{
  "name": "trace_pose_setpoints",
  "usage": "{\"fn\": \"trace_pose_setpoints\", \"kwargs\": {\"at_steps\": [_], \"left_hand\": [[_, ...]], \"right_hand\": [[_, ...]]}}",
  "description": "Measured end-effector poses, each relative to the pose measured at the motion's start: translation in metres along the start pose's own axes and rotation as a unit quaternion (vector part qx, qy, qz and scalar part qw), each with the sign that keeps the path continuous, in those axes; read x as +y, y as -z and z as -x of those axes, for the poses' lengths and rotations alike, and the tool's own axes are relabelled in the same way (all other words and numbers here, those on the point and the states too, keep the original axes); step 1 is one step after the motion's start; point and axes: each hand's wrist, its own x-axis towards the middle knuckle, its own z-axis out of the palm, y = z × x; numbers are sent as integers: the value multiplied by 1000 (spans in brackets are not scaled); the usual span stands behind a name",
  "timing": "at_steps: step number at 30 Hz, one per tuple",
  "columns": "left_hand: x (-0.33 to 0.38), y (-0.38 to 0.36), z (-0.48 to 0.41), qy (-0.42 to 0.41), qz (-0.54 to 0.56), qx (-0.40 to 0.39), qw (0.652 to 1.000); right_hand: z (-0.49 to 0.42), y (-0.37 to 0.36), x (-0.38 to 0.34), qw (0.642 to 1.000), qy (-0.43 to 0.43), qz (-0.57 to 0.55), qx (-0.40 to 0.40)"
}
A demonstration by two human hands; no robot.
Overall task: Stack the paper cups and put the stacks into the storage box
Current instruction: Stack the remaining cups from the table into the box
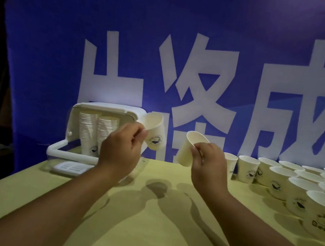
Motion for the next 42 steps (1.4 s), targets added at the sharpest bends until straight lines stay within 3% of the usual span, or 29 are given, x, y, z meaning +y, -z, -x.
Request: {"fn": "trace_pose_setpoints", "kwargs": {"at_steps": [3,7,11,15,23,28,34,39,42], "left_hand": [[-28,14,2,0,-29,45,999],[-52,22,-1,16,-65,45,997],[-63,26,-2,58,-94,43,993],[-67,25,-3,76,-116,26,990],[-79,21,-4,121,-183,-103,970],[-82,16,2,149,-109,-194,963],[-78,20,1,201,-33,-145,968],[-75,20,5,199,-44,-152,967],[-77,21,4,193,-35,-143,970]], "right_hand": [[-13,-21,-35,998,1,-54,17],[-37,-48,-76,991,-44,-120,44],[-51,-67,-100,959,-140,-233,80],[-43,-80,-98,950,-166,-256,63],[-40,-78,-98,965,-104,-238,22],[-38,-84,-111,983,-13,-185,-10],[-29,-96,-115,992,39,-93,-77],[-27,-96,-119,994,56,-77,-60],[-23,-97,-117,990,88,-41,-106]]}}
